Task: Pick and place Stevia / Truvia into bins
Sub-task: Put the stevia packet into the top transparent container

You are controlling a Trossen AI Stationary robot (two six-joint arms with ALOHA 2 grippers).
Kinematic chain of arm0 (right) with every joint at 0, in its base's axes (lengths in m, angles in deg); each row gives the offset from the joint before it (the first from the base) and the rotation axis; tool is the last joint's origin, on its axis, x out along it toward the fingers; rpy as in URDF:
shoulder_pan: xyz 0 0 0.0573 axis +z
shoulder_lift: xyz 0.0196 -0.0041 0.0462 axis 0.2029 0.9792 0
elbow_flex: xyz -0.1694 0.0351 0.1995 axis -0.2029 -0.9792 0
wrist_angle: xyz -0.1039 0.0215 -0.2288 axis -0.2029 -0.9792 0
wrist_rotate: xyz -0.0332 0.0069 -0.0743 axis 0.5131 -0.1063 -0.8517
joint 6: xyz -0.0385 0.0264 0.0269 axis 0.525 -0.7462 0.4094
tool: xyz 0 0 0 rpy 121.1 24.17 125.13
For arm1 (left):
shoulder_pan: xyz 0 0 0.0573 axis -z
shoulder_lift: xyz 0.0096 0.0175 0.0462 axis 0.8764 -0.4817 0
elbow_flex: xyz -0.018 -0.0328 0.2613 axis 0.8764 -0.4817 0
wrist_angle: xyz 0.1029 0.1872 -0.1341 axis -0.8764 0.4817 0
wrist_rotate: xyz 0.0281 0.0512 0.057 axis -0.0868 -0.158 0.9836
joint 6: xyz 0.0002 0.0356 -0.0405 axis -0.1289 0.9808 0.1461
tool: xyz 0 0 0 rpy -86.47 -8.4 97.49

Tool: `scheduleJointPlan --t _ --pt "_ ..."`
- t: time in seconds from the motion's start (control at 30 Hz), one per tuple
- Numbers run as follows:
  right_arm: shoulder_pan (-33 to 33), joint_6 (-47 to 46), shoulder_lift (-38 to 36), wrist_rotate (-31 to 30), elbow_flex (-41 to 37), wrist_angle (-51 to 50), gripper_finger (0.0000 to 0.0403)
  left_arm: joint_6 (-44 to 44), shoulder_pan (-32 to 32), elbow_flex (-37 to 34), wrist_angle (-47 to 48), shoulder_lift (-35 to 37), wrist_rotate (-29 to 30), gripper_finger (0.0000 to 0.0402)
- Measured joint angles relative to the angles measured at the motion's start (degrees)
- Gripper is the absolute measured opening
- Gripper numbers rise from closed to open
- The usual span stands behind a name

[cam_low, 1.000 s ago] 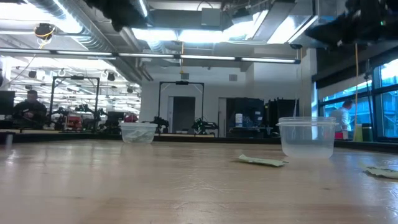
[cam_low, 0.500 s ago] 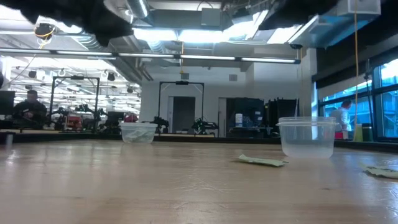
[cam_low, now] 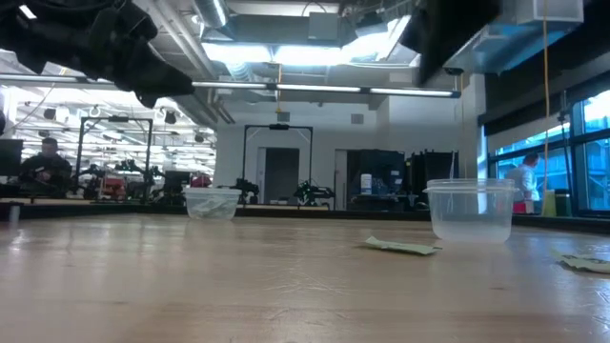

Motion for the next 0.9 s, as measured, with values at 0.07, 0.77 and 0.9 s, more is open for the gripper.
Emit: scheduleJointPlan --t 0.07,0.77,0.9 --pt "2.2 -5.5 3.0 0.3 1.7 -4.6 0.0006 0.0 0.0 -0.4 -0.1 0.0 0.0 0.0102" --pt "10.2 -29.1 10.3 1.0 3.4 -14.7 0.0115 2.6 0.0 -0.6 0.1 -0.1 0.1 0.0102" --pt "11.0 -24.8 10.3 0.7 3.4 -13.2 0.0147 3.0 0.0 -0.6 0.6 -0.4 0.0 0.0102"
